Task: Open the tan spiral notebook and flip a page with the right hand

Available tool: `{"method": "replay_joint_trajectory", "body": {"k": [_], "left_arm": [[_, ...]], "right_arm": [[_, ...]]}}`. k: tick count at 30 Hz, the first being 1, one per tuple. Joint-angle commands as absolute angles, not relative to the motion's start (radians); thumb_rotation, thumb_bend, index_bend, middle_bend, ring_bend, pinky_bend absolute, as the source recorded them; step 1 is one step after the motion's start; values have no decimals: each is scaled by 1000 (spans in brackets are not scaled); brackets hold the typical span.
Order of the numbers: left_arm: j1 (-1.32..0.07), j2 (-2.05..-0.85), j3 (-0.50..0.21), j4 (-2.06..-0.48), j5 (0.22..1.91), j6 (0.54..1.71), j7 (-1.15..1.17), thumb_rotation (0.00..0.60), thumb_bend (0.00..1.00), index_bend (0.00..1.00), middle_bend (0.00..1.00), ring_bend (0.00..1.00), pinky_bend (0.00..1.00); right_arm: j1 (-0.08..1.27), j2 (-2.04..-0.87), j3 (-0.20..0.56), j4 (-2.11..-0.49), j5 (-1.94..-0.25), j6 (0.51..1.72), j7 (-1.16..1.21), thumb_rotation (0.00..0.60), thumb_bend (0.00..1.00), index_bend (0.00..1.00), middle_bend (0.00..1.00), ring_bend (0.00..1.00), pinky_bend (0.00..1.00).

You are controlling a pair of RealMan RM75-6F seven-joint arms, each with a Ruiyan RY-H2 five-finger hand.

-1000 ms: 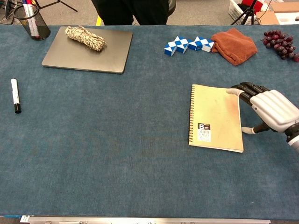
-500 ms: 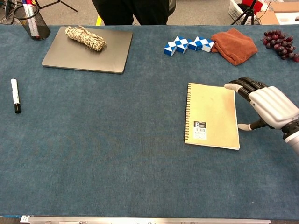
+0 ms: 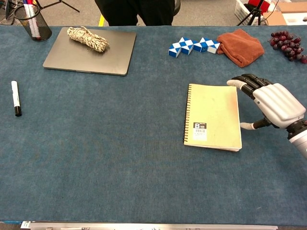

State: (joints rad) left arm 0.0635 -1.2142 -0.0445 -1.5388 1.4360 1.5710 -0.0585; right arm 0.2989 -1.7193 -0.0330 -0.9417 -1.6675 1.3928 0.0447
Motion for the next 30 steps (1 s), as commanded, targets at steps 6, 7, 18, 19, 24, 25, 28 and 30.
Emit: {"method": "replay_joint_trajectory", "body": {"k": [6,7,18,19,24,25,28,30], "left_arm": [[68,-1214,-40,-1541,1439,1575,-58,600,60,268,232,202,364],[68,-1214,-40,-1541,1440,1576,-58,600,60,268,232,202,364],[66,-1213,-45,-1541,1439,1573,-60,600,60,268,232,202,364],[66,-1213,-45,-1540,1439,1574,-60,600,59,268,232,202,364],[67,-1214,-44,-1538,1438,1573,-62,600,59,268,232,202,364],[66,-1213,-45,-1538,1437,1572,-62,600,59,268,232,202,364],[66,-1213,-46,-1537,1436,1571,-63,600,60,268,232,202,364],[67,-1213,-47,-1537,1435,1572,-65,600,59,268,232,202,364]], "right_arm": [[305,-1711,-20,-970,-1670,1418,39,600,0,164,155,80,192],[305,-1711,-18,-973,-1670,1422,39,600,0,164,155,80,192],[310,-1729,9,-979,-1680,1491,62,600,0,164,155,81,192],[310,-1735,11,-975,-1679,1493,66,600,0,164,155,80,192],[314,-1776,24,-936,-1673,1510,100,600,11,164,156,81,192],[316,-1784,27,-929,-1673,1514,108,600,18,164,157,81,192],[326,-1809,37,-906,-1676,1530,130,600,37,164,162,80,192],[335,-1823,43,-895,-1679,1536,139,600,49,164,167,81,192]]}}
